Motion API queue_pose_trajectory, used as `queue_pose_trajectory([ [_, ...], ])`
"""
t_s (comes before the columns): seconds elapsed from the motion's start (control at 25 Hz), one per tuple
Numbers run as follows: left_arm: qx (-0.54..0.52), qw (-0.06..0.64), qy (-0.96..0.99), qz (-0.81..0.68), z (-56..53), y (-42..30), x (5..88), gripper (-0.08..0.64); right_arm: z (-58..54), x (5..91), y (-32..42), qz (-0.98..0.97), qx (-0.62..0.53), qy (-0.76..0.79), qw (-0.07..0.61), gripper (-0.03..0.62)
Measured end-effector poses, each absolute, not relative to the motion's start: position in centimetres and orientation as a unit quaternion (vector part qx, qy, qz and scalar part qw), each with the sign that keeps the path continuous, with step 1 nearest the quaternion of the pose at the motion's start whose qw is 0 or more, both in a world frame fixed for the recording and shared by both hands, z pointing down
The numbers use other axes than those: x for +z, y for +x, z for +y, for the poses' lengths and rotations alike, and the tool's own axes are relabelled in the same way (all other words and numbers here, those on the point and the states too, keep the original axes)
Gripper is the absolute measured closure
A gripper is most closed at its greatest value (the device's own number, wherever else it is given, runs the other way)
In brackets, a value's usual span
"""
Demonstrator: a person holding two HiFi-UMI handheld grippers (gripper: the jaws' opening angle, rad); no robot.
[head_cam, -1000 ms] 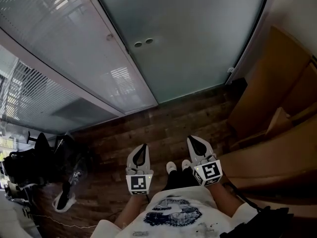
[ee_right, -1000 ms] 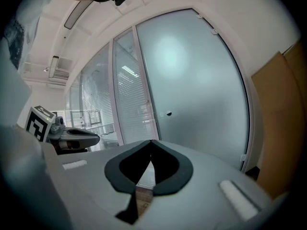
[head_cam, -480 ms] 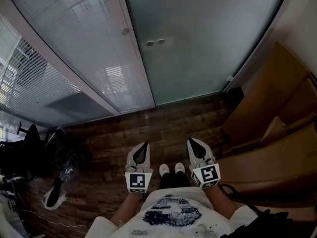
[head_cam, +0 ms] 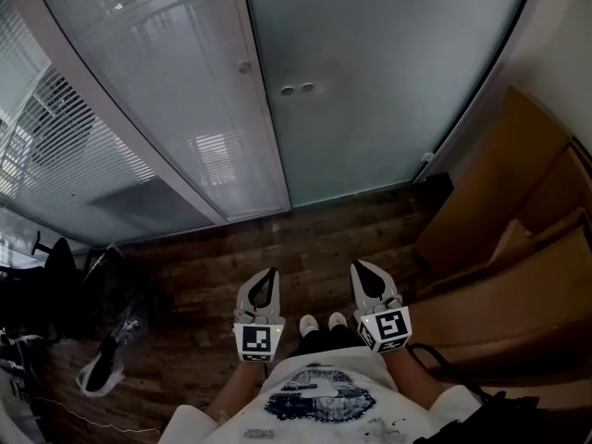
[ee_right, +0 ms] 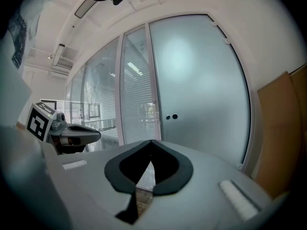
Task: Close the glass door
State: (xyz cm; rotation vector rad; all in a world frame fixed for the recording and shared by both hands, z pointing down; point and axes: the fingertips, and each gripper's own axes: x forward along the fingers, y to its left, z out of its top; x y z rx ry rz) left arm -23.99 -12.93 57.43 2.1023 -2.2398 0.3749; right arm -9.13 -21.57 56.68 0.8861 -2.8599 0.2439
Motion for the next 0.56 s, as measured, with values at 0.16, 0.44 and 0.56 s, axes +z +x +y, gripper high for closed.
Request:
queue_pose_trajectory([
  [0.16,0.126,0.021,0.679,-0.723,-12.5,-24.4,57.7,0.561,-21.3,56.7,-9.5,-0.951,0.071,0.293,0.065,0.584],
  [0.44,0.122,0.016,0.68,-0.723,-12.0,-24.9,57.2,0.561,-20.2,56.3,-10.0,-0.951,0.067,0.295,0.062,0.584],
  [0.56,0.12,0.015,0.683,-0.721,-11.7,-24.8,56.9,0.561,-19.8,56.1,-9.8,-0.95,0.067,0.299,0.063,0.584],
])
